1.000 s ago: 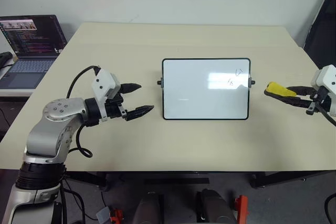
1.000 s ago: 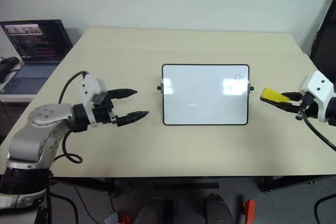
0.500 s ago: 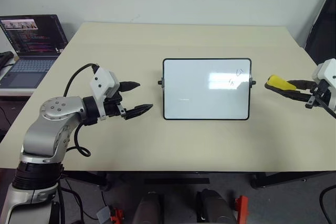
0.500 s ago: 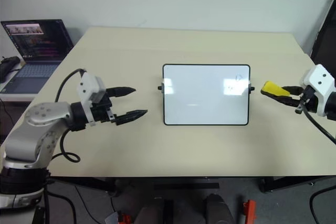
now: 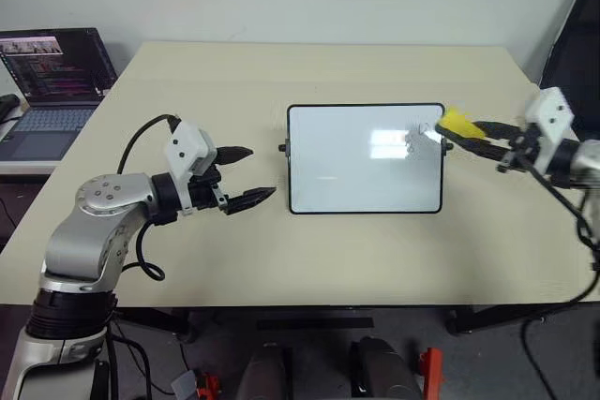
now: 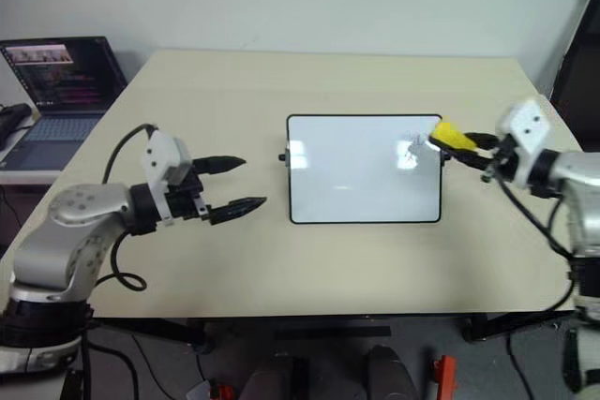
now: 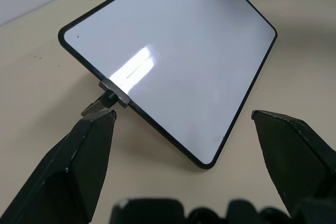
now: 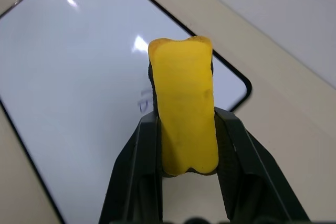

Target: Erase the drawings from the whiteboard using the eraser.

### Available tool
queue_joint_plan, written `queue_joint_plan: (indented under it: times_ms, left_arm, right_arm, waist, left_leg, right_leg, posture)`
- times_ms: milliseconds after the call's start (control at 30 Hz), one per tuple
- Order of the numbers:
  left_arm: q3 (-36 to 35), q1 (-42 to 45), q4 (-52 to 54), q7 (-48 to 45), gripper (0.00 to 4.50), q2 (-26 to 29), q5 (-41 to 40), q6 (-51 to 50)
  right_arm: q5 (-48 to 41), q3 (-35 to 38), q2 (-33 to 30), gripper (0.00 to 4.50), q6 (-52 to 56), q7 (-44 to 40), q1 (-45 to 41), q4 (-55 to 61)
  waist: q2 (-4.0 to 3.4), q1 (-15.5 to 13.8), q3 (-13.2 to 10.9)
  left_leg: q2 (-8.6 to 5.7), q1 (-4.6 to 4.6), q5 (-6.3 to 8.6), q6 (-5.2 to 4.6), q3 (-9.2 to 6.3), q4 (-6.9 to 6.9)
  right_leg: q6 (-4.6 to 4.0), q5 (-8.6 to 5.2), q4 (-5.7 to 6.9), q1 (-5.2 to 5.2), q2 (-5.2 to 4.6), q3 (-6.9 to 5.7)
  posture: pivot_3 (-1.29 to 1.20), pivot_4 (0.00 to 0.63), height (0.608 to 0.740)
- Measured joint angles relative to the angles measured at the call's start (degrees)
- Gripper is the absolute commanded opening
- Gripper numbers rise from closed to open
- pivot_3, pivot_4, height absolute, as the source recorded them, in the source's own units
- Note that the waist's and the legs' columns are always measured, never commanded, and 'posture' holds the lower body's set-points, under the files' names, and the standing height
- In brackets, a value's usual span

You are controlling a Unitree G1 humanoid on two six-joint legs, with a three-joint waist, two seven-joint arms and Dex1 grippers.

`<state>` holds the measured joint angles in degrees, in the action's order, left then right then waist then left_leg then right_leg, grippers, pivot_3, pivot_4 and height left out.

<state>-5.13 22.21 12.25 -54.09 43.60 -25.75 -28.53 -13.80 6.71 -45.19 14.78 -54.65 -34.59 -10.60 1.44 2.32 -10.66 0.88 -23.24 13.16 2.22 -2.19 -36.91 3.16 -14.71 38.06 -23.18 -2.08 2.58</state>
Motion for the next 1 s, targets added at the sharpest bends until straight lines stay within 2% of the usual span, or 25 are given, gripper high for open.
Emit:
queue_joint_plan:
  times_ms: [200, 467, 833, 1000]
  left_arm:
    - [0.8, -0.1, 0.7, 0.4, 4.5, -0.8, -0.2, -0.1]
    - [0.8, -0.8, 0.7, 0.8, 4.5, -0.8, -0.2, -0.4]
    - [0.8, -1.5, 1.2, 0.9, 4.5, -0.8, -0.2, -1.0]
    - [0.8, -1.3, 1.1, 0.7, 4.5, -0.9, -0.2, -1.0]
  right_arm:
    - [5.9, -3.6, 7.8, 0.98, -3.0, 10.2, -3.4, -6.4]
    - [9.1, -4.1, 8.8, 0.98, -6.6, 14.5, -7.2, -12.7]
    - [11.3, -5.9, 9.2, 0.98, -9.8, 15.6, -7.2, -16.1]
    - [12.9, -9.0, 9.7, 0.98, -11.8, 13.5, -3.5, -15.0]
  waist:
    - [-0.01, -0.4, 0.0]
    - [-0.03, -0.5, 0.0]
    - [0.0, -0.4, 0.0]
    - [0.11, 0.1, 0.1]
  left_leg:
    - [-0.02, -0.03, 0.0, 0.0, 0.0, 0.03]
    - [-0.03, -0.05, 0.0, 0.0, -0.02, 0.03]
    - [-0.03, 0.08, 0.0, 0.0, -0.01, 0.01]
    - [0.0, 0.83, 0.0, 0.0, -0.03, 0.03]
  right_leg:
    - [0.01, 0.02, 0.0, -0.03, -0.02, -0.01]
    - [0.0, 0.02, -0.01, -0.03, -0.05, -0.05]
    - [0.0, 0.03, 0.03, 0.07, -0.05, -0.02]
    - [-0.02, -0.02, -0.13, 0.92, -0.03, -0.05]
  posture:
    - [0.0, 0.15, 0.74]
    - [0.0, 0.15, 0.74]
    - [0.0, 0.15, 0.74]
    - [0.0, 0.15, 0.74]
